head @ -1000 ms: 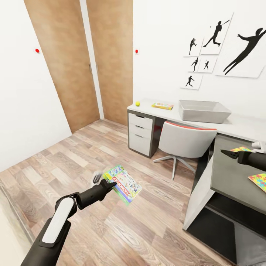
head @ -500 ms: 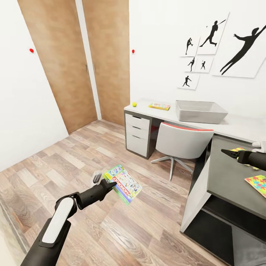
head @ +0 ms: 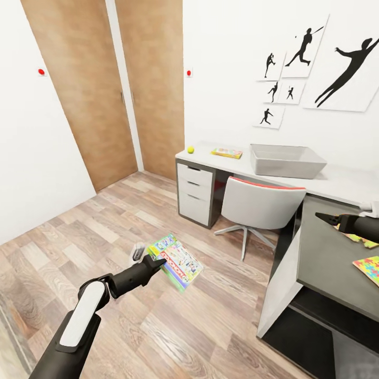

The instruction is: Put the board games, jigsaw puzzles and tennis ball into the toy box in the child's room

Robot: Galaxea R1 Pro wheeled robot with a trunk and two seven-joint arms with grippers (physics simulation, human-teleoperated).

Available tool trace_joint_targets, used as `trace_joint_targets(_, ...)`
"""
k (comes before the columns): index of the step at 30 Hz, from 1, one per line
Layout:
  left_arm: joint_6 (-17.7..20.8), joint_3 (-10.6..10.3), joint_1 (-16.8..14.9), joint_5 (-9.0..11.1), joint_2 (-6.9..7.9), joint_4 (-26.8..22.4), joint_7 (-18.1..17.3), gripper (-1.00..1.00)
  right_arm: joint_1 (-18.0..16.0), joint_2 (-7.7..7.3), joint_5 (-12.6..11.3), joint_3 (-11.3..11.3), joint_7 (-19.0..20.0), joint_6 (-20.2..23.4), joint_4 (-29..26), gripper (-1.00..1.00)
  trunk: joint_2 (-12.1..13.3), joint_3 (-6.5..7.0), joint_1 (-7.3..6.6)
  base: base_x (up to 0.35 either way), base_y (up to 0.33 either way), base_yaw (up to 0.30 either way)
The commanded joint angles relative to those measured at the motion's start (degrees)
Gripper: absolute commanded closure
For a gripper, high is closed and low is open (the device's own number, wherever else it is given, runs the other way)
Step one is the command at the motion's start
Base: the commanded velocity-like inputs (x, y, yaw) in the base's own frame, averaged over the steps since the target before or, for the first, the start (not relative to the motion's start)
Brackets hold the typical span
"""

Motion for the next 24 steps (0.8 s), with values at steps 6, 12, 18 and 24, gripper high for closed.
trace_joint_targets(6, 0.1, 0.0, 0.0, 0.6, 0.06, -0.1, -0.5, 1.0, 0.0, -0.02, 0.3, -0.1, 0.5, 0.3, 0.0, -1.0, 0.0, -0.05, 0.03, 0.321, -0.124, 0.0)
trace_joint_targets(12, 0.0, 0.0, 0.0, 0.5, 0.07, -0.1, -0.6, 1.0, 0.0, -0.05, 0.3, -0.1, 0.5, 0.0, 0.0, -1.0, 0.0, -0.05, 0.03, 0.243, -0.096, 0.0)
trace_joint_targets(18, 0.5, -0.1, 0.0, 0.6, -0.05, 0.0, -0.5, 1.0, 0.1, -0.04, 0.3, 0.0, 0.5, -1.1, 0.0, -1.0, 0.0, -0.05, 0.03, 0.043, -0.017, 0.0)
trace_joint_targets(24, 0.5, 1.2, 0.5, 0.9, 0.26, 0.0, -1.3, 1.0, 0.2, -0.06, 0.2, 0.0, 0.4, -0.9, -0.1, -1.0, 0.0, -0.05, 0.03, 0.013, -0.006, 0.0)
